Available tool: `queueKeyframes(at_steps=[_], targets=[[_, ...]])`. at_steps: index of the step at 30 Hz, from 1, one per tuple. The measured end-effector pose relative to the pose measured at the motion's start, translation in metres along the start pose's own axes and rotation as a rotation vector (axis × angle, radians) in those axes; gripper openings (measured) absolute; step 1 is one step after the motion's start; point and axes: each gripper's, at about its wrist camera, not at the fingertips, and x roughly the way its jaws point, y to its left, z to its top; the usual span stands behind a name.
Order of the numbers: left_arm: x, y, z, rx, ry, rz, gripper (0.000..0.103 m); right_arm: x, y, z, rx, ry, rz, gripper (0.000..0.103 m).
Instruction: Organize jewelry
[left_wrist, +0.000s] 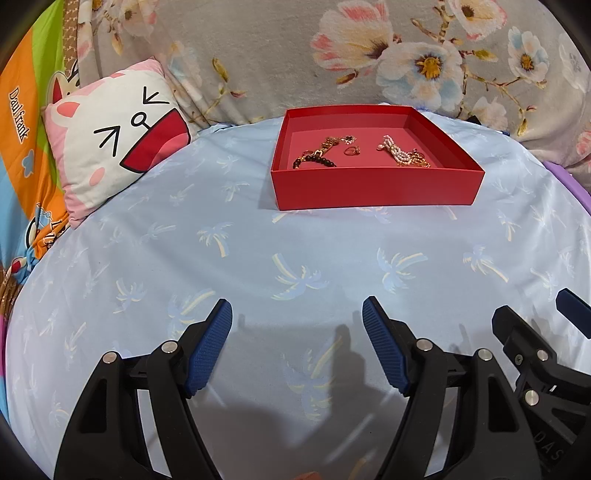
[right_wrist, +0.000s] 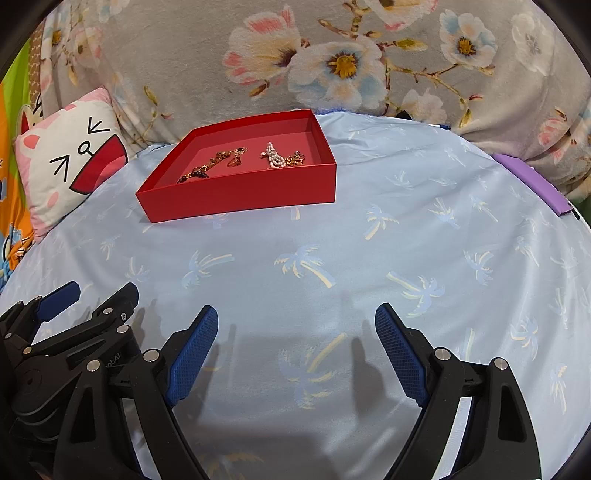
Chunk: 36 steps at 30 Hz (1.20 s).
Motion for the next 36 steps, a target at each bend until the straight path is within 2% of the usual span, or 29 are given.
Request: queueKeyframes(at_steps=[36], targets=[[-0.0028,0.0,0.002,-0.002,-0.019,0.014,0.071,-0.0011,0.0005,0.0003,-0.002,-0.004,0.002,0.086]])
